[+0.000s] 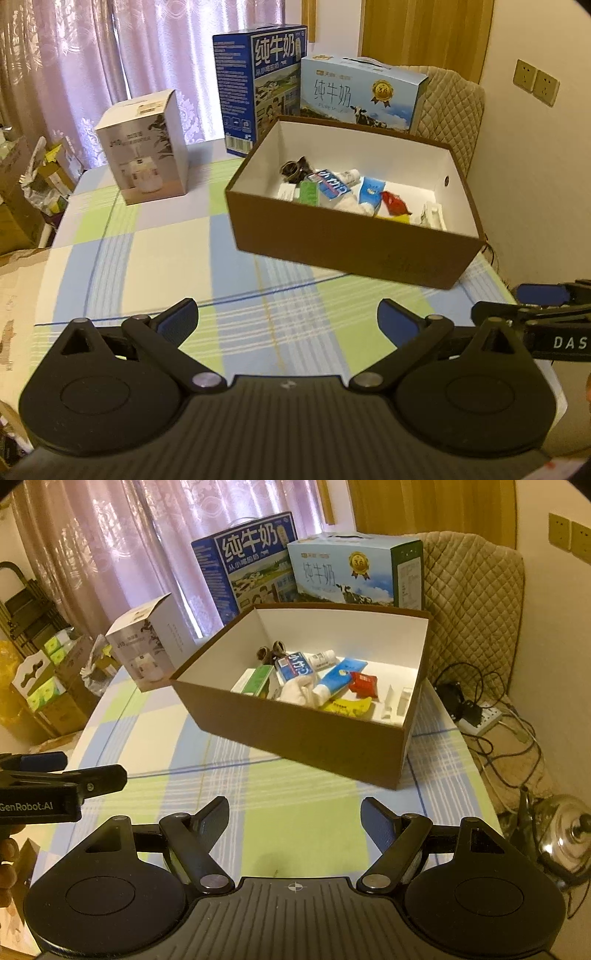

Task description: Organize objects

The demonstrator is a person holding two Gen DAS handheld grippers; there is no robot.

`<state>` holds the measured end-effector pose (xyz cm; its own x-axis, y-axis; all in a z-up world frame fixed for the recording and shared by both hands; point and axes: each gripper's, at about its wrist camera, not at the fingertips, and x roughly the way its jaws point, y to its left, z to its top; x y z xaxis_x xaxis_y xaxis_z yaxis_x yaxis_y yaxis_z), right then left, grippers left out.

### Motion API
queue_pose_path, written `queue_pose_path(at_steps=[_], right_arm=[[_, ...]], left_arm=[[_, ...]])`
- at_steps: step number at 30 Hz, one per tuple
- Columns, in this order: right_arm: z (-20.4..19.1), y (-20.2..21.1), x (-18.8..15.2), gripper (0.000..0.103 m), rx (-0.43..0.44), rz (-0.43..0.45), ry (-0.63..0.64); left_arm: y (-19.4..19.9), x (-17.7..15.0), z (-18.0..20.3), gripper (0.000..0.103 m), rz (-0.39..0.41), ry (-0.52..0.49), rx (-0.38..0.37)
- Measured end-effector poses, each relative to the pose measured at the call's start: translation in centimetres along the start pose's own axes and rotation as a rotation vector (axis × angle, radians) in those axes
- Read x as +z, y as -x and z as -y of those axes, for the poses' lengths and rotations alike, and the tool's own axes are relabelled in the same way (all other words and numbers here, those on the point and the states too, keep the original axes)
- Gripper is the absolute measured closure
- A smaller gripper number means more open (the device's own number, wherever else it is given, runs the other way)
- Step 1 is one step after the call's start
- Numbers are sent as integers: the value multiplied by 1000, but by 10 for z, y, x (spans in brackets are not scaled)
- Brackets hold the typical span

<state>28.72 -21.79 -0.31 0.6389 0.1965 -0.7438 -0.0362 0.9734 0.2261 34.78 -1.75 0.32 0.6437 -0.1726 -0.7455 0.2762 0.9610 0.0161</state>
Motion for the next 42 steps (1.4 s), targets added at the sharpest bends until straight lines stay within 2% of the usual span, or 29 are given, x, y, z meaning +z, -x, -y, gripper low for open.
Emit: queue_pose_path(at_steps=[10,21,31,42], right_arm=[[-39,25,-34,27,-16,7,-33],[-80,49,-63,27,-16,41,-27],[-109,53,-82,27,-3,29,-8],[-119,53,-95,27,-5,15,-8]], left_arm=[[41,-36,-29,1,-5,3,-36],[72,-69,-62,1,4,9,-31],[84,-91,-79,1,-17,11,-44],[89,-104,-86,1,-30,6,-45]])
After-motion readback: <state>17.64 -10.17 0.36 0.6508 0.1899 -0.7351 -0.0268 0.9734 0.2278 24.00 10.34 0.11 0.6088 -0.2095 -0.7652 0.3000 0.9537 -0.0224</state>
